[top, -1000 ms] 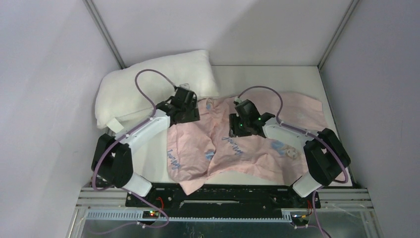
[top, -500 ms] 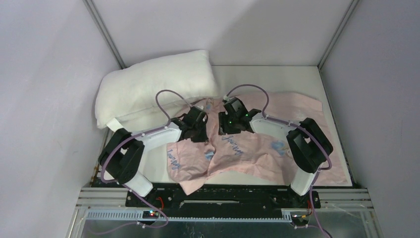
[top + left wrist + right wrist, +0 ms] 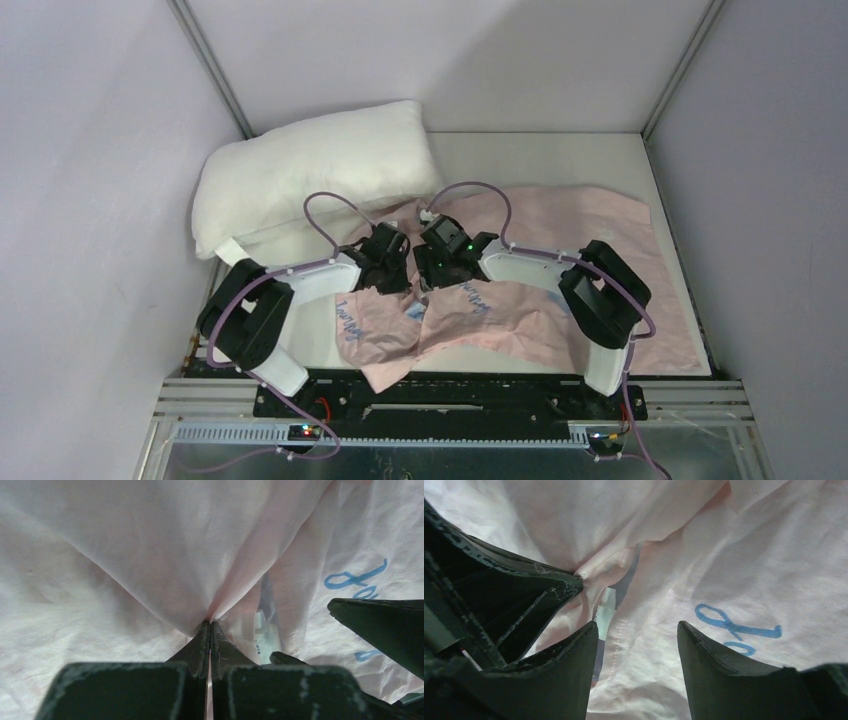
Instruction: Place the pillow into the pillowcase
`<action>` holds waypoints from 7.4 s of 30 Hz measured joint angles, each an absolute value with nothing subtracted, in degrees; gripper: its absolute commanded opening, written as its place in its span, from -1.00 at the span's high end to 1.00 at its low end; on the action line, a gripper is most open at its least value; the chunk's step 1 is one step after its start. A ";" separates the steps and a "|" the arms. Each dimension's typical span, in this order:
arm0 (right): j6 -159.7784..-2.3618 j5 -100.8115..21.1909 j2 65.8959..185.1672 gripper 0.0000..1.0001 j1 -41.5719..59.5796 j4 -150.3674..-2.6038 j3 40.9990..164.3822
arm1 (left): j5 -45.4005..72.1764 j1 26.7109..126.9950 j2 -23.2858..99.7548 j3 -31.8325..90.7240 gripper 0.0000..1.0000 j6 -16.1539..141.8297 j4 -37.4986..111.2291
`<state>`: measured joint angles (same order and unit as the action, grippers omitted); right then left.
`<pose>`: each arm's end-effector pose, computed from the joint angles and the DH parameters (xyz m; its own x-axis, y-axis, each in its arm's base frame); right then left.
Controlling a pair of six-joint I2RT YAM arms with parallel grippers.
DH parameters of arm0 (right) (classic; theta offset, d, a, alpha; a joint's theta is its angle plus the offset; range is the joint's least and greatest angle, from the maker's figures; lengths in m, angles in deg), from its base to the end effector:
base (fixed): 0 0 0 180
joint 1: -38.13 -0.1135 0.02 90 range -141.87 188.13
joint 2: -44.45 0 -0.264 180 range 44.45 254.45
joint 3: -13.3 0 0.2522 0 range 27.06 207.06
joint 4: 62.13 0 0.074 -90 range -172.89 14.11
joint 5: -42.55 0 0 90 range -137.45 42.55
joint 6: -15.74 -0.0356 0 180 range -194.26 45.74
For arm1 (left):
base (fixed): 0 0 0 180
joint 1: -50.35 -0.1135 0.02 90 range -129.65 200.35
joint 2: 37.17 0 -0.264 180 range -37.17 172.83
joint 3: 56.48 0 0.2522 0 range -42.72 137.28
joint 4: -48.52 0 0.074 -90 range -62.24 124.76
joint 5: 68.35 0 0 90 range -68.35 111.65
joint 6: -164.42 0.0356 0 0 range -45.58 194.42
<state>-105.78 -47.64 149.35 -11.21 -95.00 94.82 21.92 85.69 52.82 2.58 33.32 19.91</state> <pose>0.2479 0.2884 0.1774 -0.8578 -0.1963 -0.4750 -0.3624 0.8864 0.2881 0.2382 -0.1687 0.1534 -0.9088 -0.1614 -0.3847 -0.0278 0.9435 -0.3302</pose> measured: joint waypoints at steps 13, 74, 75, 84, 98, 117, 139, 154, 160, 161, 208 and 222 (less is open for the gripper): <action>-105.72 -58.30 146.12 1.00 -11.17 -103.77 94.56 | 21.31 85.97 52.82 2.77 1.00 34.85 19.63; -111.49 -75.26 123.78 1.00 -16.54 -113.63 84.49 | 18.27 90.80 49.02 3.21 1.00 35.70 18.71; -112.87 -75.05 122.05 1.00 -16.52 -113.63 82.19 | 18.01 91.43 49.02 3.80 1.00 35.92 18.73; -119.71 -69.87 122.64 0.21 -16.44 -113.47 69.23 | 15.41 96.92 49.02 5.09 1.00 36.48 17.64; -102.07 -66.30 123.08 -0.15 -15.65 -102.33 81.05 | 17.14 96.57 46.97 4.85 0.36 35.22 16.70; -93.48 -53.49 141.40 0.46 -9.22 -92.93 81.99 | 32.41 80.81 52.34 45.55 -0.99 45.10 3.69; -96.21 -49.43 139.01 -0.14 -4.98 -92.58 81.99 | 45.92 75.39 98.05 88.06 0.98 62.93 -4.74; -90.48 -52.07 141.09 0.41 -8.13 -94.09 82.19 | 37.64 71.83 85.65 80.15 1.00 61.31 -7.41; -91.64 -51.94 141.83 1.00 -6.18 -93.87 82.21 | 35.10 71.28 73.41 69.17 1.00 60.35 -7.70; -91.88 -51.68 141.83 1.00 -5.53 -93.85 82.23 | 34.64 71.28 70.27 65.70 1.00 59.89 -7.13; -104.34 -43.75 134.29 1.00 6.14 -95.18 88.16 | 3.48 70.69 5.37 8.67 1.00 58.47 -13.12; -106.16 -47.31 124.48 1.00 5.57 -95.07 88.97 | -1.22 75.57 10.05 8.59 1.00 61.16 -13.27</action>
